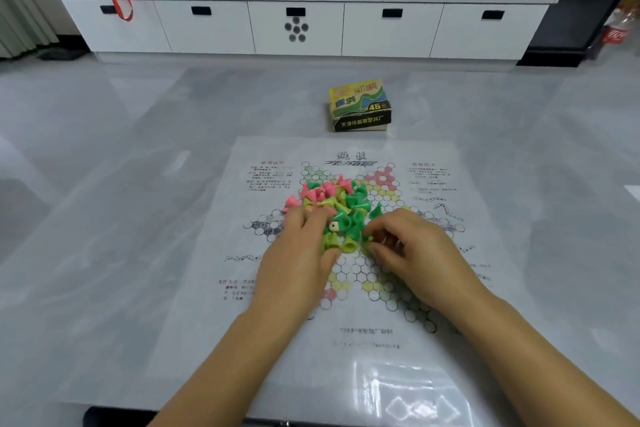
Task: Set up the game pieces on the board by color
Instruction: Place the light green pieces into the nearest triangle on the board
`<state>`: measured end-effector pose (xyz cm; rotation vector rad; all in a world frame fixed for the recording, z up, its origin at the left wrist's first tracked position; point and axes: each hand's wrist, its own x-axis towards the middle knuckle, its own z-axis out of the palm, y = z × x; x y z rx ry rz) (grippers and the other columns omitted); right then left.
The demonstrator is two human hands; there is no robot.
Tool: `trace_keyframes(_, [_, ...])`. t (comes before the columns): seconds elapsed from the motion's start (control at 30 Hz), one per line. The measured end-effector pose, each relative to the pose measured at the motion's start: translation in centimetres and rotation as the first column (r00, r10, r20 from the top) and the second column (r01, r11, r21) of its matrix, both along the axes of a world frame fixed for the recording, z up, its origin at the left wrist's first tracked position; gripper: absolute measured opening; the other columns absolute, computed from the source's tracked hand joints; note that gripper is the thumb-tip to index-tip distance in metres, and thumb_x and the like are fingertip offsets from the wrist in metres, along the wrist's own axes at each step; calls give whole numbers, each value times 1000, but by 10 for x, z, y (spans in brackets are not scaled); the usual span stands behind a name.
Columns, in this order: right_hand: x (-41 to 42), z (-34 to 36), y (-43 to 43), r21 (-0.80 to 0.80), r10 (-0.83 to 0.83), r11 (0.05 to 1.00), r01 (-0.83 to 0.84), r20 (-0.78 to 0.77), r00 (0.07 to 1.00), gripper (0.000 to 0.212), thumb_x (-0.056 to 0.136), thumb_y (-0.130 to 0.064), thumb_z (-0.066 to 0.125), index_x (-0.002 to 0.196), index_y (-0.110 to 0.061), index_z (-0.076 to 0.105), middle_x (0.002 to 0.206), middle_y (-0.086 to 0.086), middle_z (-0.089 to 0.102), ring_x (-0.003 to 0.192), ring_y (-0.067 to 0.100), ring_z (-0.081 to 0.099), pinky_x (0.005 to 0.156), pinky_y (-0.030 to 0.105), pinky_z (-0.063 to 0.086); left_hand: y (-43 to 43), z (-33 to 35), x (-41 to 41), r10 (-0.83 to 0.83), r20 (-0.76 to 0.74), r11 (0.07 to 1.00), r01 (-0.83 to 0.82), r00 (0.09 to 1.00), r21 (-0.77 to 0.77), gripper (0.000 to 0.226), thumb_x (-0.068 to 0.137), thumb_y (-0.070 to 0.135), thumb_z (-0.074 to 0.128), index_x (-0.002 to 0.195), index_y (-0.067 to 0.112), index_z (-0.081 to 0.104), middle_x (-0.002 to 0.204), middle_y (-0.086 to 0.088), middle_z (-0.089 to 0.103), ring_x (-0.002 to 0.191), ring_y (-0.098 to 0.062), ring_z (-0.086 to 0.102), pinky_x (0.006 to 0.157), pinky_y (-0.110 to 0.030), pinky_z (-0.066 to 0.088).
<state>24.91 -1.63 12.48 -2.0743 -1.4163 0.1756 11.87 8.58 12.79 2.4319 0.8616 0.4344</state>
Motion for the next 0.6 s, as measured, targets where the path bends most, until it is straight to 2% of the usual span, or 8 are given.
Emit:
trace_keyframes(0.07, [5,2,1,-8,-15,1000,15,1,1000,11,83,-21,63,94,-20,64,88,-10,58,79,6,51,74,23,45,1,1,-2,21,49,1000,-20,999,-17,49,86,24,58,130,25,36,128,5,34,89,-14,55,77,-27,46])
trace_keyframes(0.13, [9,7,1,-15,-17,1000,16,-37,999,9,83,-21,62,92,-21,64,85,-14,57,77,1,51,71,13,41,2,2,-3,18,67,1000,-17,998,-20,53,85,23,60,131,25,33,126,5,33,91,-14,54,78,-27,46])
trace_keyframes(0.2, [16,15,-2,2,-31,1000,31,-98,995,8,82,-20,63,88,-24,64,80,-20,56,79,-6,51,69,7,40,6,2,-4,8,94,1000,-6,996,-18,52,83,21,62,128,24,36,123,6,35,90,-12,55,80,-28,48])
trace_keyframes(0.27, [24,21,-7,-12,-41,999,39,-138,990,6,80,-20,65,82,-26,63,77,-18,58,77,-9,51,67,4,39,9,1,-7,13,115,999,-9,993,-37,50,82,21,64,125,24,40,116,9,35,89,-8,53,81,-25,47])
trace_keyframes(0.33, [30,25,-13,-63,-57,997,47,-178,982,8,78,-21,67,76,-27,62,75,-14,61,74,-8,52,64,5,40,11,1,-10,17,132,999,-12,991,-42,47,81,19,65,123,23,43,110,12,33,88,-5,52,80,-20,45])
trace_keyframes(0.43, [33,27,-21,-117,-63,992,39,-213,975,9,77,-22,69,72,-27,62,74,-12,63,71,-5,53,62,7,41,15,4,-13,44,206,999,-40,977,-23,33,83,17,62,113,22,50,106,12,37,84,1,52,71,-7,41])
trace_keyframes(0.5, [31,26,-23,-172,-39,985,3,-203,978,10,78,-22,68,73,-28,62,74,-11,62,71,-2,53,63,10,43,22,6,-16,109,237,994,-108,965,-16,26,84,18,60,108,22,52,107,10,41,82,1,51,67,-6,38])
trace_keyframes(0.6, [27,23,-24,-268,-13,963,-31,-161,987,5,80,-25,67,83,-26,64,81,-12,60,72,3,54,66,15,44,33,7,-21,206,228,978,-198,952,-58,29,85,20,60,112,21,50,110,7,41,83,-6,52,69,-11,37])
